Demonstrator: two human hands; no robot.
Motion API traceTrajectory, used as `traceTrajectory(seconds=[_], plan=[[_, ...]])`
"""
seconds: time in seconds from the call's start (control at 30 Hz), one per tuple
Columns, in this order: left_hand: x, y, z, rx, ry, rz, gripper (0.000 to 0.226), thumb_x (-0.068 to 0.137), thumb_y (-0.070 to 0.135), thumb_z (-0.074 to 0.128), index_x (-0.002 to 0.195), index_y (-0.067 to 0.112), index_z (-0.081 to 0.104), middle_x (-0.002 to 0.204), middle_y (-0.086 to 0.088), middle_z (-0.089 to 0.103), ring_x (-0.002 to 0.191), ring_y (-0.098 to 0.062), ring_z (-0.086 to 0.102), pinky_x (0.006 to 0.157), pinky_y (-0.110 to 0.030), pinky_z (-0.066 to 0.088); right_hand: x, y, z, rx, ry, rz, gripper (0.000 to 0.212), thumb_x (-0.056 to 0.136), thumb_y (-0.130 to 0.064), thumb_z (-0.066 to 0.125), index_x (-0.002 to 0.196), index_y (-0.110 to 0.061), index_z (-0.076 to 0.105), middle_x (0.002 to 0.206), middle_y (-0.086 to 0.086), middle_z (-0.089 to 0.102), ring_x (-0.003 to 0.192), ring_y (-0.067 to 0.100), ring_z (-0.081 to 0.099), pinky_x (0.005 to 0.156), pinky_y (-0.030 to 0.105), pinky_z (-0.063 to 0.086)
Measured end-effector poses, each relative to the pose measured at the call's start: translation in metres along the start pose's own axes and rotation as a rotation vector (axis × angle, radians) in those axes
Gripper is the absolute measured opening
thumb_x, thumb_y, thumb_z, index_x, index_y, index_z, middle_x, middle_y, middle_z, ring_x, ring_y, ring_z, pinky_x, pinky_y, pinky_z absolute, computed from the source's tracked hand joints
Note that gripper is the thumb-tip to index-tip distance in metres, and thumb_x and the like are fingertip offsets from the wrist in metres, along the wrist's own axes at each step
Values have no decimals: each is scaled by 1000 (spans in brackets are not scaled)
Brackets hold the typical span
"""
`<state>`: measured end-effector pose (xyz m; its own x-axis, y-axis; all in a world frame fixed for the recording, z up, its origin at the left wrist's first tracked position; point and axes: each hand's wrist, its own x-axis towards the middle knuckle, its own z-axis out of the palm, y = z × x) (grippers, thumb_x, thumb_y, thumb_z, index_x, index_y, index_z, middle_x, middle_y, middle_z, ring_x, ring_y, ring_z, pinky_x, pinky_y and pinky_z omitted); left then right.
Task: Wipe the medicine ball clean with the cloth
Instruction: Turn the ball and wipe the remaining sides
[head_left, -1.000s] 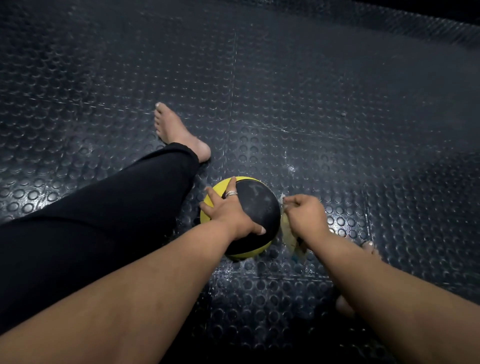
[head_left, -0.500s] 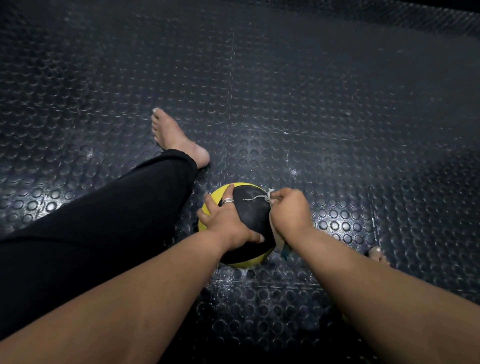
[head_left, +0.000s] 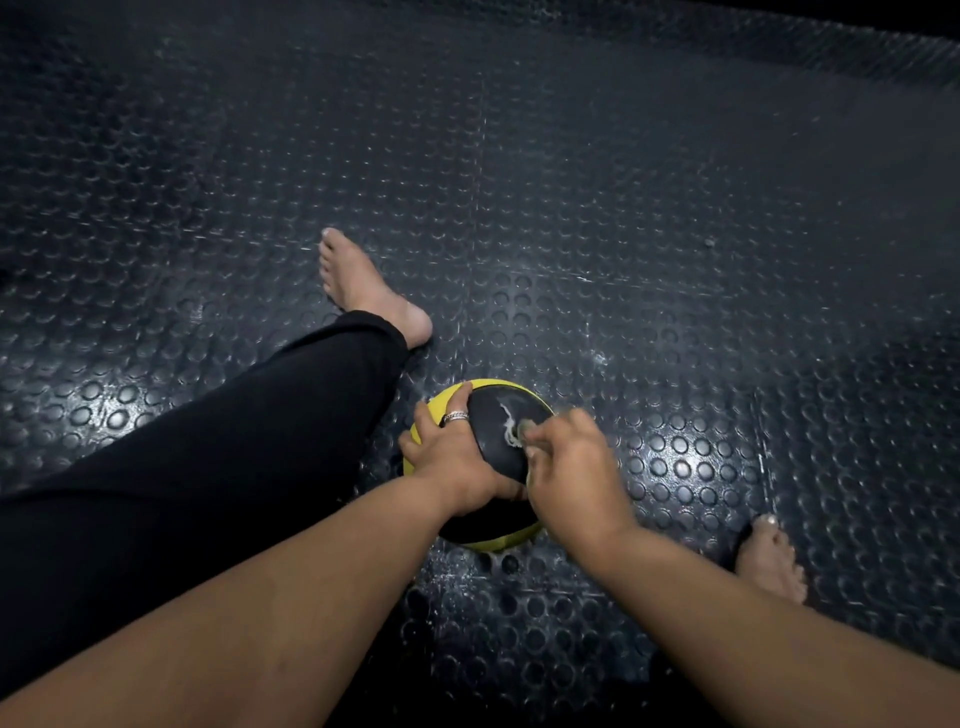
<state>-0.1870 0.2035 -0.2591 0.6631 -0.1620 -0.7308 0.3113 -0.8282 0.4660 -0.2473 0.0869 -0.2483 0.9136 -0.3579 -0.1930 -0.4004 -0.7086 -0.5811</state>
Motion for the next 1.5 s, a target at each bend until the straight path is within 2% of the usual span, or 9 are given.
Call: traceTrajectory(seconds=[0.27,0.4,0.57,0.7,0.83,0.97,1.17,1.33,1.5], plan=[[1,12,-1,24,-13,-34,131,60,35,90,149,50,-4,158,-6,-12,144,-41,0,118,-46,21,11,-1,1,-54,10,-53,17,86,-2,53,94,-6,67,98,6,52,93,21,50,83,23,40],[-2,13,4,48,-15,-25,134,57,39,92,150,49,-3,157,-4,-14,144,-42,-2,117,-49,23,35,9,-4,-14,56,152,20,87,-3,50,95,-11,67,101,5,53,101,25,55,88,25,41],[-3,10,-1,15,-28,12,125,64,34,88,150,47,-2,156,-2,-16,144,-39,-4,119,-47,17,4,-3,3,-50,-1,-142,13,86,-2,55,92,-5,66,96,7,55,94,24,51,83,26,40],[-5,15,5,35,-18,0,134,57,40,92,150,49,-5,157,-4,-17,144,-41,-7,117,-51,21,32,11,0,27,91,110,16,88,-6,53,99,-6,65,104,9,56,100,26,55,86,22,38],[-9,5,6,5,0,14,133,56,37,93,149,49,-2,157,-4,-18,144,-39,-5,119,-46,20,8,16,1,-148,17,-315,16,86,-7,51,92,-4,65,92,9,57,85,29,53,77,36,46],[-13,8,11,14,6,25,133,58,37,92,150,49,-3,157,-5,-21,144,-40,-8,119,-46,18,14,45,-10,-196,-27,-671,16,79,-3,58,94,-5,63,94,8,59,83,22,48,78,25,40],[-11,15,6,35,-13,1,134,58,37,92,150,49,-5,157,-7,-19,144,-42,-7,119,-48,17,38,27,-15,-14,-18,-15,19,86,-4,54,96,-9,69,96,7,61,89,20,56,70,15,32],[-12,14,9,-7,3,9,103,81,26,73,151,48,0,158,-7,-23,145,-42,-11,118,-47,11,12,-8,-7,-116,-119,-422,19,77,-5,54,85,-11,70,85,5,62,80,26,52,74,37,46],[-8,19,5,-17,-11,-9,98,84,27,69,150,49,0,159,-7,-22,145,-42,-9,116,-50,15,21,-14,-1,-237,-52,-294,19,88,-7,50,97,-9,66,100,7,57,93,28,45,82,38,43]])
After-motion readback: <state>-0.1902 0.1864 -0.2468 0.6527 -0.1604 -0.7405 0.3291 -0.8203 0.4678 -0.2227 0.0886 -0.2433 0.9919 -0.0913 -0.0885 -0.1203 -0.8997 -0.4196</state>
